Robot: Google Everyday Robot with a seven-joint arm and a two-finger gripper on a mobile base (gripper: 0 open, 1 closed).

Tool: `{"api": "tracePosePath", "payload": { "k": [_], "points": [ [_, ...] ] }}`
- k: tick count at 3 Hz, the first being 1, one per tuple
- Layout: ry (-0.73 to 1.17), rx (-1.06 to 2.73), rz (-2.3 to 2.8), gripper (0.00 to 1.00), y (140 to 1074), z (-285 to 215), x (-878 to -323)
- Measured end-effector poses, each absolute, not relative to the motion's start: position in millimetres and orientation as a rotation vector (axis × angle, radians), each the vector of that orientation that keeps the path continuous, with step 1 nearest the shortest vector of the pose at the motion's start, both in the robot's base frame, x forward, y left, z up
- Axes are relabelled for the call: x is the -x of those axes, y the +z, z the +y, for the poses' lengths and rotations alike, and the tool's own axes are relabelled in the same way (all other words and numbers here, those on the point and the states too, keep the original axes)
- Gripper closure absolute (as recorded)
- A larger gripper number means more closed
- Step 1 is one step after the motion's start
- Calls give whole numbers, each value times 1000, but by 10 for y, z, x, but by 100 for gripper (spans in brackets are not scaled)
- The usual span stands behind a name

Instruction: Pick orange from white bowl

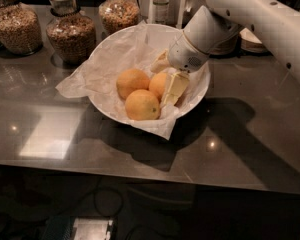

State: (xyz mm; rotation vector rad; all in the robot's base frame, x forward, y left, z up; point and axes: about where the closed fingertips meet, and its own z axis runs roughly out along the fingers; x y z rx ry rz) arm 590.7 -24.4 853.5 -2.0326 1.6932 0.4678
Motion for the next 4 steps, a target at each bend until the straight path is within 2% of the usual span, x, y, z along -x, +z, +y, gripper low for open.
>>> {"api": "tracePosePath", "payload": {
  "k": [1,2,4],
  "points": [
    [462,2046,1694,30,8441,-231,-5923],
    [444,2037,1707,49,8399,-239,-5934],
    [475,1912,1559,96,8664,-190,-5934]
  ]
}}
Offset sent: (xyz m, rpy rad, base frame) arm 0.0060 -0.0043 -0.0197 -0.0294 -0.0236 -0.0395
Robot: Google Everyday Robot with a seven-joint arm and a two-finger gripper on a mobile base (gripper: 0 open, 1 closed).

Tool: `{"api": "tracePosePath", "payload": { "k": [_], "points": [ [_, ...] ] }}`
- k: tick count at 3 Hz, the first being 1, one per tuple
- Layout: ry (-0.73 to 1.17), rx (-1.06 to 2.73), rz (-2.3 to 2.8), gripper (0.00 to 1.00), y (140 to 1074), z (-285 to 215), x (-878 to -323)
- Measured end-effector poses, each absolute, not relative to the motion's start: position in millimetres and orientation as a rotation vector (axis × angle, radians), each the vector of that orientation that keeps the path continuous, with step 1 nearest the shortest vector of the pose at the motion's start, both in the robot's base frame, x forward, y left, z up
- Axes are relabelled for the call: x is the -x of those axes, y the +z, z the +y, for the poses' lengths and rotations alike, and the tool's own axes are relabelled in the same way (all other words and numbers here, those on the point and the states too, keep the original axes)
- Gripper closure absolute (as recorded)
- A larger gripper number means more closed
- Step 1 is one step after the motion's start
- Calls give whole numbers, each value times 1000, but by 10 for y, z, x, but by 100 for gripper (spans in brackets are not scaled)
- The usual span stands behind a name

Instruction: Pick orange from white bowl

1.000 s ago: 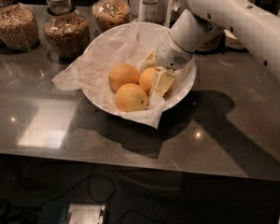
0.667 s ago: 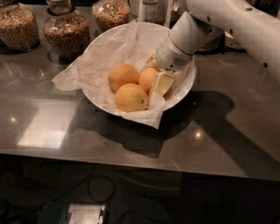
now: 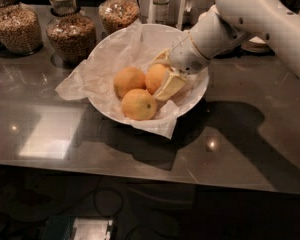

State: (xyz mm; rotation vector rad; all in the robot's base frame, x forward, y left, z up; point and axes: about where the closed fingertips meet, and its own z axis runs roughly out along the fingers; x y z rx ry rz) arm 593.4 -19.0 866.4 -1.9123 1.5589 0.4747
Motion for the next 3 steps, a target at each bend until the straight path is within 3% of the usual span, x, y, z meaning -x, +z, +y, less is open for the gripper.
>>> {"api": "tracePosePath", "payload": {
  "k": [1,2,3],
  "points": [
    [527,1692,1315,100,9174,-328,-6086],
    [577,1600,1045,100,9866,-498,-5935],
    [509,1620,948,100,10318,-683,-5559]
  ]
}}
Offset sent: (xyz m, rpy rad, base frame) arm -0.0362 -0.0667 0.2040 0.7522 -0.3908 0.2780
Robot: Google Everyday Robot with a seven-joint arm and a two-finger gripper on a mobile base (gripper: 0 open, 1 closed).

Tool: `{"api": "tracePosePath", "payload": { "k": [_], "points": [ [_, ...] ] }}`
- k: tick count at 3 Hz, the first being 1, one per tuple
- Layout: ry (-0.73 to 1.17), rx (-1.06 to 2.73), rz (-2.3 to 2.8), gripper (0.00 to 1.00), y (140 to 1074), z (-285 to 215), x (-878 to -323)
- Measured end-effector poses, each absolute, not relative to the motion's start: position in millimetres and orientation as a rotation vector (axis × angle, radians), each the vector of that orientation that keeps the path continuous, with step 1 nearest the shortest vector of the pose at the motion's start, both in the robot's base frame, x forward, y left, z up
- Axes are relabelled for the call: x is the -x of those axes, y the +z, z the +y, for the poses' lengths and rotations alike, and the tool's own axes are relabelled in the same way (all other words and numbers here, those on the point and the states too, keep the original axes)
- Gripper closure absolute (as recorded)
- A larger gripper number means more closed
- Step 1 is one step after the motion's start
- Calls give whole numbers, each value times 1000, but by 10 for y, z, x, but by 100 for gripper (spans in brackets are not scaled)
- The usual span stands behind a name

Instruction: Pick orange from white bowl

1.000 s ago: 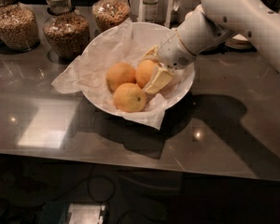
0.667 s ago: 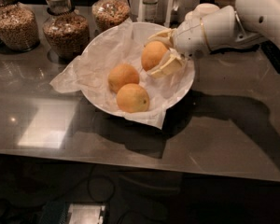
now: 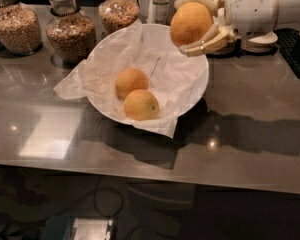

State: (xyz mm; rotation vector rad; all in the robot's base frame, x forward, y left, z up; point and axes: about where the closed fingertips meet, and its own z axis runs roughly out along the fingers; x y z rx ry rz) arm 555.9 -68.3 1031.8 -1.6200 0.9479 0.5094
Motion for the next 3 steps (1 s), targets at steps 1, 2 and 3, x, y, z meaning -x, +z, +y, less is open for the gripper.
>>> {"api": "tracePosePath", "payload": {
  "k": [1,2,3],
  "points": [
    [385,1690,989,100,10647,-663,-4965],
    [355,1717,1110,100,10667,-553,-4413],
    [491,1712,1130,100,10560,-430,-4128]
  ]
}}
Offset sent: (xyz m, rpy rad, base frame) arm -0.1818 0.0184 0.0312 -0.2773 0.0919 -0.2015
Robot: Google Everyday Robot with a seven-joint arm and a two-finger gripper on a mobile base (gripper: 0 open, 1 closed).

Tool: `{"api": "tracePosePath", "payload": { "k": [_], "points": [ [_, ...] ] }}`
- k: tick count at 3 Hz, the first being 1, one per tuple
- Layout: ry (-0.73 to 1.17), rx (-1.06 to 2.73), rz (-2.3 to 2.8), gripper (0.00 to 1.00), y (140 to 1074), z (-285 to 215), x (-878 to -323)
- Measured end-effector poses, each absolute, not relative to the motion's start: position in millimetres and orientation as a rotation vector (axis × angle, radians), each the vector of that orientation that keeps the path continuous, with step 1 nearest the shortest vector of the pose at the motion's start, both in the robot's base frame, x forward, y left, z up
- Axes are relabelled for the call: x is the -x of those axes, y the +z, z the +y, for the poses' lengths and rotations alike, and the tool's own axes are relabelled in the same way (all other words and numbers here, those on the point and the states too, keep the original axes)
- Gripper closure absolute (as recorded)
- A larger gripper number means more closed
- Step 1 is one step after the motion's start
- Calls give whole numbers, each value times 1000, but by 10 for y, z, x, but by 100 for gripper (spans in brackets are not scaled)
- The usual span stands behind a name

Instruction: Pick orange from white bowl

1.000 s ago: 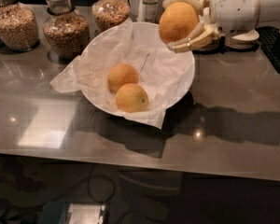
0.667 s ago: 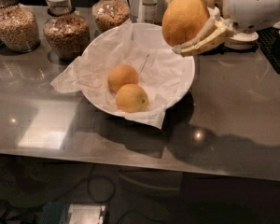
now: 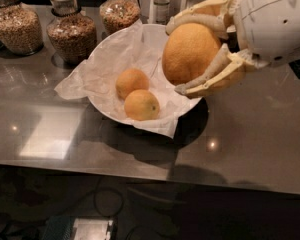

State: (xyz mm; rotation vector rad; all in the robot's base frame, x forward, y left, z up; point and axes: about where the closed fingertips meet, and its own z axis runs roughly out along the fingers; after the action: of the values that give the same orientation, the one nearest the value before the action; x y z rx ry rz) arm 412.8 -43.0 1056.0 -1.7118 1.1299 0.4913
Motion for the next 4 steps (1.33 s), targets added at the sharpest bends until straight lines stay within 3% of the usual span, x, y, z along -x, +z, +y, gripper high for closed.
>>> {"api": "tracePosePath", "payload": {
  "k": [2,4],
  "points": [
    [915,1595,1065,100,10029,-446,-4064],
    [971,1584,1080,100,9856,-303,-3978]
  ]
}}
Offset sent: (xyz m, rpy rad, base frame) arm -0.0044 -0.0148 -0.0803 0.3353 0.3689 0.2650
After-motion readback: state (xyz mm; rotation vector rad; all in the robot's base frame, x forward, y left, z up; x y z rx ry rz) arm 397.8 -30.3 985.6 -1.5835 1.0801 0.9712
